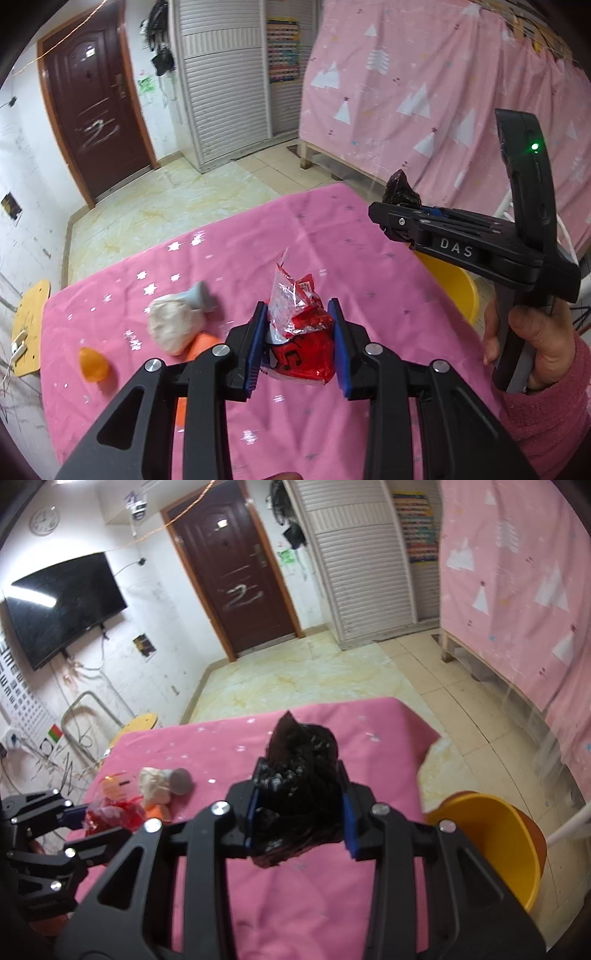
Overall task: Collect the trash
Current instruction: 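Carry the Hello Kitty bag and black bag to the yellow bin and release both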
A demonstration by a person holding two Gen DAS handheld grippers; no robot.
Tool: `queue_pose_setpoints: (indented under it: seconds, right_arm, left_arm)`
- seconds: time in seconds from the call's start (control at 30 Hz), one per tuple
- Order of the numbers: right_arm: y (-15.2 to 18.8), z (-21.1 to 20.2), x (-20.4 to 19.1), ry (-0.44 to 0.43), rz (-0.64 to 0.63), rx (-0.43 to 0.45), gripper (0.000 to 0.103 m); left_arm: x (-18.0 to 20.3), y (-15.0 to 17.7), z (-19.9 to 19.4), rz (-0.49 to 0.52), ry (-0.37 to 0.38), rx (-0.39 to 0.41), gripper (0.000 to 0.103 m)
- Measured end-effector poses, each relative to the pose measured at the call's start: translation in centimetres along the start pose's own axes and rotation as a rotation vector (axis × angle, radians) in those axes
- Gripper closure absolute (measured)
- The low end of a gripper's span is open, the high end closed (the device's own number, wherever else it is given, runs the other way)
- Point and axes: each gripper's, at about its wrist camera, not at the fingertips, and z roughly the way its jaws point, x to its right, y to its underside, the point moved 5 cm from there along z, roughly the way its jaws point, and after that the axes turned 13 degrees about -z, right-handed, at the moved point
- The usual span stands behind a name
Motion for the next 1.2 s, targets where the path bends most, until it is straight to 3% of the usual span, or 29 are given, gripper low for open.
queue_pose_setpoints:
  seconds: [0.6, 0.93, 1.07, 1.2]
  right_arm:
    - [6.4, -2.5, 10.3, 0.077, 0.159, -0.01, 0.069]
    - [9.3, -2.9, 13.7, 0.11, 0.199, -0.039, 0.069]
    - [10.1, -3.0, 14.8, 0.123, 0.216, -0.044, 0.053]
    - [10.6, -3.5, 15.8, 0.13, 0.242, -0.029, 0.051]
  left_arm:
    - [10.1, -0.4, 2.8, 0.067, 0.11, -0.038, 0.078]
    - [16.1, -0.8, 5.2, 0.105, 0.187, -0.076, 0.078]
    - [17.9, -0.9, 5.8, 0.114, 0.21, -0.084, 0.078]
    - [19.3, -1.1, 6.5, 0.107, 0.234, -0.099, 0.076]
